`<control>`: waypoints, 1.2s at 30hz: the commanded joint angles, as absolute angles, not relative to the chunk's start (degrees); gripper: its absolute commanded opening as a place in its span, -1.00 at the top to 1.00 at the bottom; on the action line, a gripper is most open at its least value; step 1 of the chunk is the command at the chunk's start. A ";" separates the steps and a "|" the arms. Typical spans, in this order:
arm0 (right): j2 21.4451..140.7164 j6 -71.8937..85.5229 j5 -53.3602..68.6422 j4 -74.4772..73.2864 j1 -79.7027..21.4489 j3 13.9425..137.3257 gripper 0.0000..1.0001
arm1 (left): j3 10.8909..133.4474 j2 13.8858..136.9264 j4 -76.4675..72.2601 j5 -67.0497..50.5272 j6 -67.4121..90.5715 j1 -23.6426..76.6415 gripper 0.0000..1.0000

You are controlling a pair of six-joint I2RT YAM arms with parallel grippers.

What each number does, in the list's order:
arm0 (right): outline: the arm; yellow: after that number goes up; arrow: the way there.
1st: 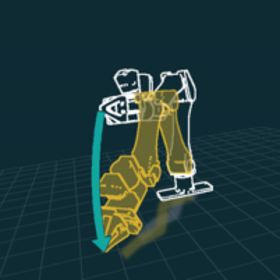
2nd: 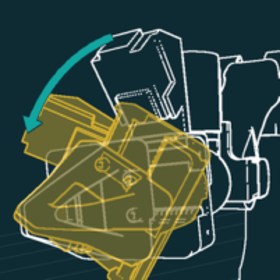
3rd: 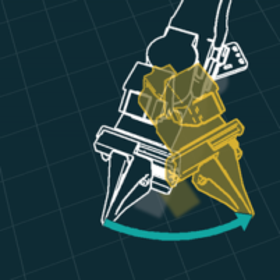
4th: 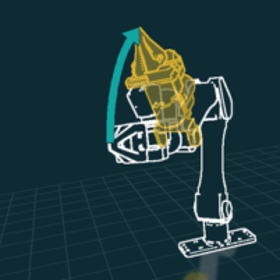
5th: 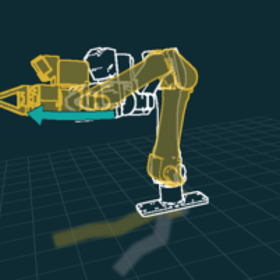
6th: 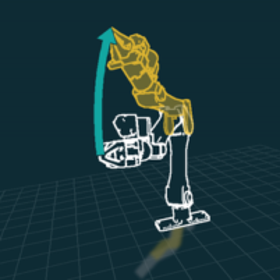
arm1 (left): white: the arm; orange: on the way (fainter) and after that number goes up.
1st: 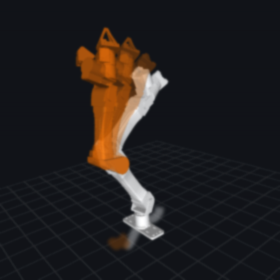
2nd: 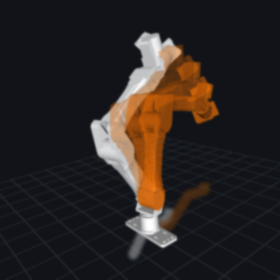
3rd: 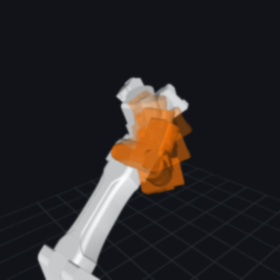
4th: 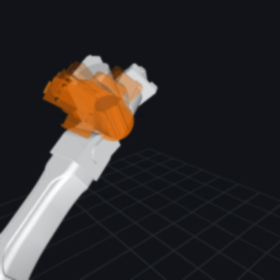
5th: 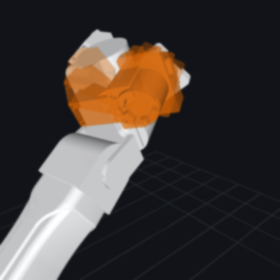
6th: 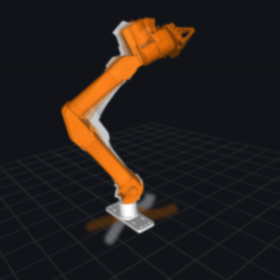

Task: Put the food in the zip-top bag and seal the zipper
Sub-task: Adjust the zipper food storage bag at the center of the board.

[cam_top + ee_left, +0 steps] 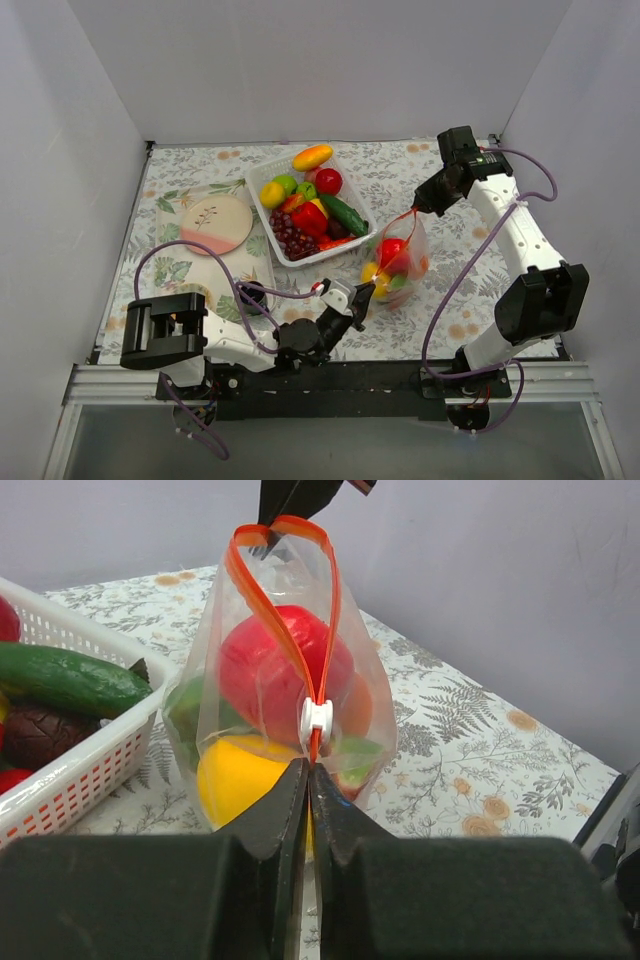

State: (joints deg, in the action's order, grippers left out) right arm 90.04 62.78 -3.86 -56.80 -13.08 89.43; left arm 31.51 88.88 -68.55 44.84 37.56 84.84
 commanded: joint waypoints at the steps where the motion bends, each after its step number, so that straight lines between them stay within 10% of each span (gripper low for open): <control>1: 88.42 66.53 -4.22 -55.20 -12.66 88.16 0.97 | 31.38 88.68 -67.94 43.95 41.47 84.55 0.77; 14: 88.77 68.64 -4.22 -56.95 -12.74 89.91 0.97 | 33.22 91.84 -70.92 43.95 41.93 84.64 0.15; 25: 87.19 68.64 -4.39 -57.48 -12.74 89.47 0.97 | 37.09 94.75 -74.09 45.09 39.55 84.11 0.10; 36: 86.31 67.50 -3.26 -56.95 -12.74 89.21 0.97 | 36.30 93.87 -76.11 48.51 37.54 83.41 0.98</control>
State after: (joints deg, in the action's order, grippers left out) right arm 88.27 67.31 -3.86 -56.86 -13.08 88.29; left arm 35.90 95.18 -73.28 45.87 39.40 83.72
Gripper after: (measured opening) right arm 0.032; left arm 0.063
